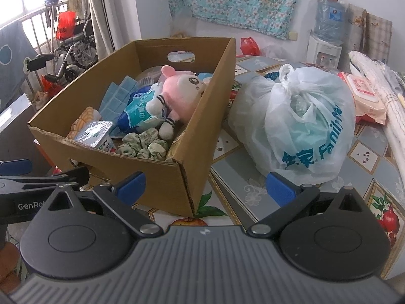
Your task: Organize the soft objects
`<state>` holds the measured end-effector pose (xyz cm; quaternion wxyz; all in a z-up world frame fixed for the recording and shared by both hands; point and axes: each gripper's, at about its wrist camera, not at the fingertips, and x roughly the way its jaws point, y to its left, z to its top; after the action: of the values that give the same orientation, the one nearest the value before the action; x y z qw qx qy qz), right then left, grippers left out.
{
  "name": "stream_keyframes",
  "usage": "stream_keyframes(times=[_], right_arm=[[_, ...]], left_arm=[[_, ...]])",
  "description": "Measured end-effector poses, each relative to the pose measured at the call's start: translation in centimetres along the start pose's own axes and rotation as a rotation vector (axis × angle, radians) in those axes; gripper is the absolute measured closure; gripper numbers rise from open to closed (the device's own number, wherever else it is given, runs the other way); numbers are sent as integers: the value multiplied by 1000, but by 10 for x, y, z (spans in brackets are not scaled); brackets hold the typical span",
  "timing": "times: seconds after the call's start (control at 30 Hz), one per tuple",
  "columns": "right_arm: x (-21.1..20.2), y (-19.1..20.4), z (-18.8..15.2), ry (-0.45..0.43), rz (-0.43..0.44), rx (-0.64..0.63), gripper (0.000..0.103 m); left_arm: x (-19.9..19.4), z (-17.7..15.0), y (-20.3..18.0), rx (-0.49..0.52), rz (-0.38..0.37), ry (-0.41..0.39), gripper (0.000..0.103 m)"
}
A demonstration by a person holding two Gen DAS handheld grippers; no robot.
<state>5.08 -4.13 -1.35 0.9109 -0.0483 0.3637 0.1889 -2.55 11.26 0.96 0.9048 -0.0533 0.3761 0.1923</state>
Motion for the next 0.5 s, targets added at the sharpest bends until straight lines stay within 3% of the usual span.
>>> stream_keyframes(times=[0.5], right_arm=[[2, 3, 4, 4, -4, -8, 1]], left_arm=[[1, 0, 4, -9, -3, 3, 1]])
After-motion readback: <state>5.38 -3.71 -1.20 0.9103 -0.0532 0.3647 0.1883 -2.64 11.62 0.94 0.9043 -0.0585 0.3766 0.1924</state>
